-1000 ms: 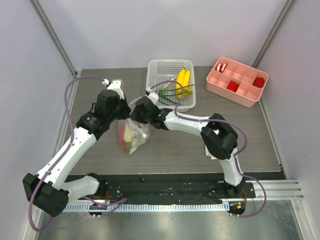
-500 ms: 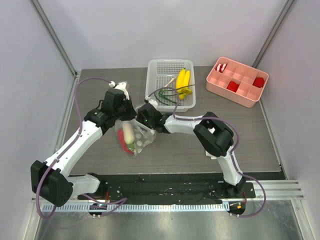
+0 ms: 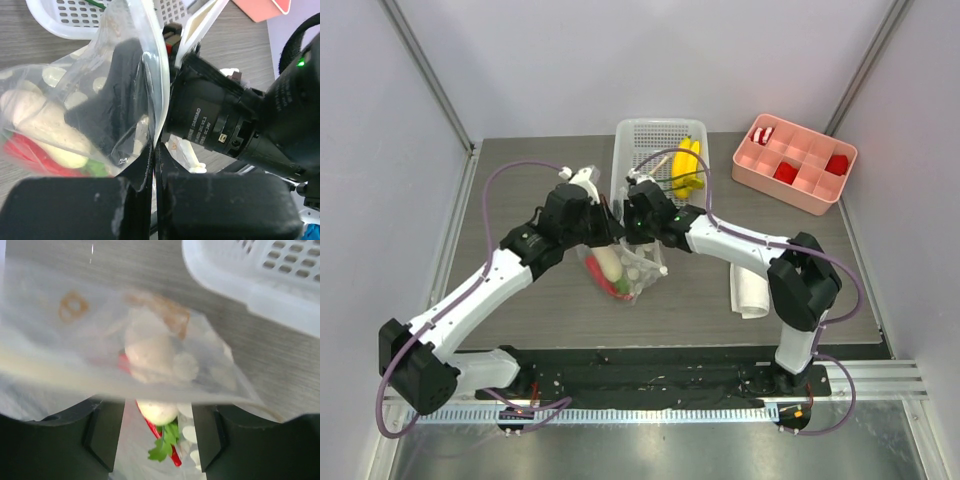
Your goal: Open the zip-top bag and remove the fake food
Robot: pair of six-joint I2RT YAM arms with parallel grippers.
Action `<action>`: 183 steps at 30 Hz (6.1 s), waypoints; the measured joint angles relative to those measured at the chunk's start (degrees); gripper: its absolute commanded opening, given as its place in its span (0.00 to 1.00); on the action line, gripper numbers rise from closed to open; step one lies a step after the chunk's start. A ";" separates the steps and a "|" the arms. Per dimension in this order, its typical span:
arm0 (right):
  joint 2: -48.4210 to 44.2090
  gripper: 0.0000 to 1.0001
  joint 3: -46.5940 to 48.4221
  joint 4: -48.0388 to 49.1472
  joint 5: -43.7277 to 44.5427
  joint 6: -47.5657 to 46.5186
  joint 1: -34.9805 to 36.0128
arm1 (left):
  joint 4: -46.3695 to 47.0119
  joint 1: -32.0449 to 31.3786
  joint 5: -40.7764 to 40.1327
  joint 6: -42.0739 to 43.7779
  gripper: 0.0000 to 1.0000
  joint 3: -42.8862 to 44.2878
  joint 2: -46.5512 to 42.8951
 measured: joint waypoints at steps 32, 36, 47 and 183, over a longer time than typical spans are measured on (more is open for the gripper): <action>10.78 0.80 -0.52 2.84 -8.66 -8.46 10.12 | -7.74 -0.04 -17.66 -6.45 0.00 -20.15 -22.49; 12.00 0.75 -0.57 4.55 -9.53 -7.69 10.23 | -8.17 -0.02 -18.21 -6.47 0.00 -20.15 -23.08; 9.79 0.20 -5.73 10.62 -6.97 -7.45 10.64 | -9.25 -0.04 -20.00 -7.30 0.00 -20.13 -23.50; -8.17 0.80 -11.67 7.80 5.18 -9.55 10.64 | 8.11 0.76 -9.94 -2.91 0.00 -27.69 -9.81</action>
